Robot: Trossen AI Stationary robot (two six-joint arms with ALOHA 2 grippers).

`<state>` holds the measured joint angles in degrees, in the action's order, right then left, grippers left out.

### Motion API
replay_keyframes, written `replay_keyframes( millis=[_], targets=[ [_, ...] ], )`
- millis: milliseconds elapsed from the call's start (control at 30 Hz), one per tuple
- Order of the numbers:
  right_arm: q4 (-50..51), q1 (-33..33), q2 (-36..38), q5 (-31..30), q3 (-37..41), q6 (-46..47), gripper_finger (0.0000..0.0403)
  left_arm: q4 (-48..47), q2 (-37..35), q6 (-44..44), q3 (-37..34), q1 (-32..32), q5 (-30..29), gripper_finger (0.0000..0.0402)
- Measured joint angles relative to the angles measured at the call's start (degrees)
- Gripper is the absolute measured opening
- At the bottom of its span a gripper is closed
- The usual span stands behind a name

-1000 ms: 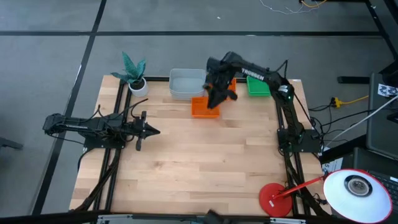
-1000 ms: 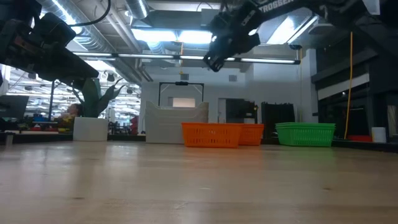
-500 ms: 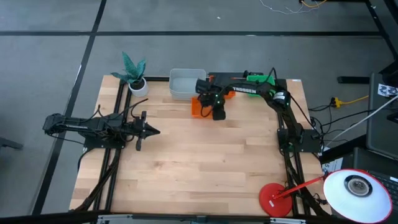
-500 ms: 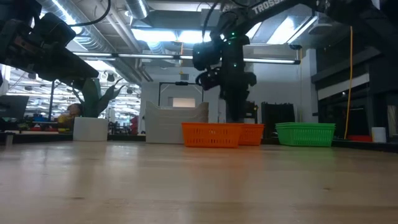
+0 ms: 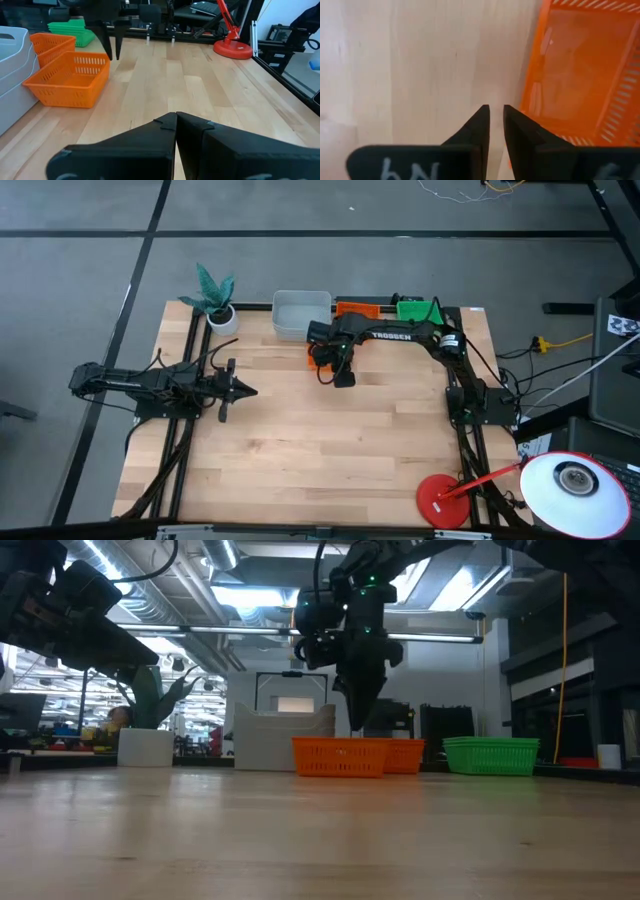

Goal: Stack baskets by color
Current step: Stack the orange bin on the orange bins

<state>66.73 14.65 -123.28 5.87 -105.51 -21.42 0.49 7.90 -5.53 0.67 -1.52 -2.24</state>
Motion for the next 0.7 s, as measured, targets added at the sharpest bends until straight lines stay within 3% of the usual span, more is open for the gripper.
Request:
replay_keyframes(
  millis=[700],
  targets=[
    [-8.83,-0.37,-0.04,-0.24,0.00,-0.30,0.0054,0.00,0.00,-0.01,0.00,0.00,0.00,0.0000]
  ],
)
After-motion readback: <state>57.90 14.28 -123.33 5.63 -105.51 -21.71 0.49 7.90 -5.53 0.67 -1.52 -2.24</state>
